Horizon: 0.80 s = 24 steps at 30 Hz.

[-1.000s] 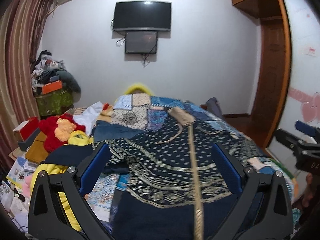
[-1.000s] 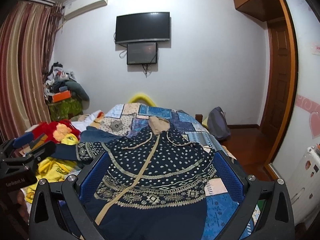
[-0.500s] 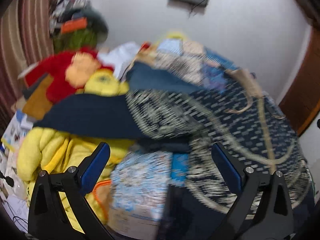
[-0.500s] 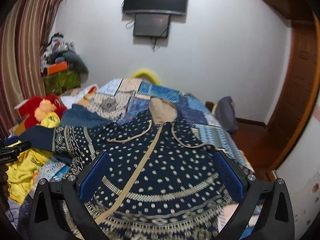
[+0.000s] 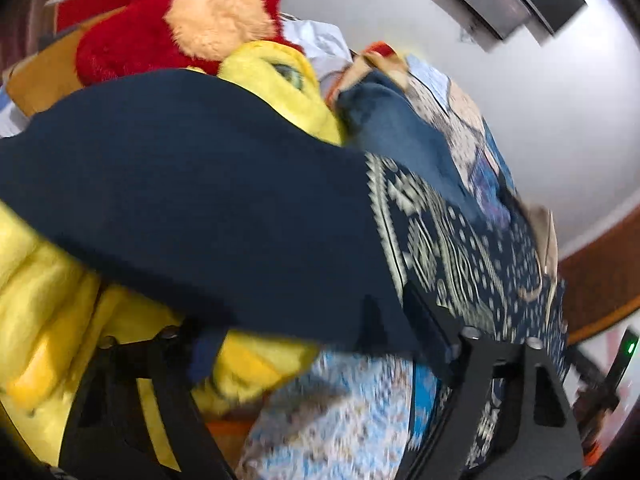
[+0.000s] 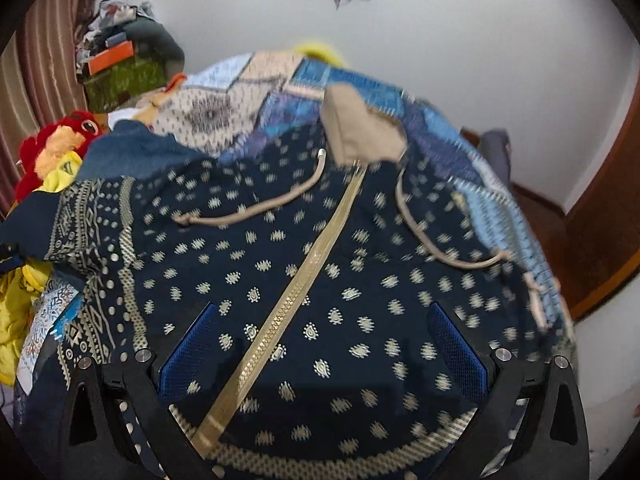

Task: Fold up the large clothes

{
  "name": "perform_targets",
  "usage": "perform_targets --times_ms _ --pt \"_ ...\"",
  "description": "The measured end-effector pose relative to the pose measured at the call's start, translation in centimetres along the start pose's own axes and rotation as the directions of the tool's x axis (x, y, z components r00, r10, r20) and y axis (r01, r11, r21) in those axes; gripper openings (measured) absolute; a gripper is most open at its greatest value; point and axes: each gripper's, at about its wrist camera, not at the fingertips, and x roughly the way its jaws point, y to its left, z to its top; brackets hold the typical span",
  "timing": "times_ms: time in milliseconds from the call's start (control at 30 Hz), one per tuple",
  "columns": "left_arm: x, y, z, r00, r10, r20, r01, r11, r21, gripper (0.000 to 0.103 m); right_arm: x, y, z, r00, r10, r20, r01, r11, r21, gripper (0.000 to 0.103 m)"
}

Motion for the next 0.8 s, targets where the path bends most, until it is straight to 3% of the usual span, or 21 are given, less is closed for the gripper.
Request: perform_targets --times_ms 167,200,267,333,433,500,633,733,800 --pt "1.2 -0.1 2.1 0.996 0.073 0.049 -0.072 0.997 -0.015 0.048 1.6 -0.9 -0.1 0.998 0.031 -0.046 -0.029 0.998 0.053 0.103" --pt "1.1 -0.6 2.5 0.991 0.114 0.072 -0.115 0.993 0.008 0.031 1.6 -1.1 -0.2 0.998 0.035 -0.048 -0.032 0.998 0.062 0.103" --pt "0.8 -1.8 3.1 0.979 0.184 0.091 -0.189 0.980 0.055 0.013 1.2 -1.4 -0.2 0.998 0.037 -0.042 -0.034 0.997 0.075 0.103" --pt "-0.1 -3.9 3.9 0.961 0.238 0.142 -0.254 0.962 0.104 0.011 0.6 -2.0 -0.2 0.999 0.036 -0.034 -0.033 0.996 0.084 0.103" --pt "-1.8 -7.7 5.0 0.937 0.260 0.232 -0.304 0.936 0.178 0.005 -0.7 -2.8 -0.2 0.999 0.041 -0.017 -0.039 0.995 0.097 0.103" --pt "-3.1 -10.5 5.6 0.929 0.236 0.284 -0.304 0.926 0.224 0.003 -1.8 -3.5 -0.3 0.999 0.037 0.003 -0.037 0.994 0.103 0.103" --pt "-5.0 -17.7 6.2 0.941 0.099 0.325 -0.215 0.914 0.343 0.001 -4.2 -5.2 -0.6 0.999 0.027 0.043 -0.032 0.992 0.119 0.103" --pt "-5.1 -24.0 5.7 0.952 -0.010 0.305 -0.133 0.886 0.444 0.001 -6.0 -7.0 -0.9 0.997 0.016 0.070 -0.025 0.990 0.142 0.103" --pt "-4.4 -28.2 4.6 0.965 -0.085 0.247 -0.053 0.863 0.502 0.001 -7.2 -8.5 -1.3 0.996 0.010 0.084 -0.024 0.987 0.161 0.103"
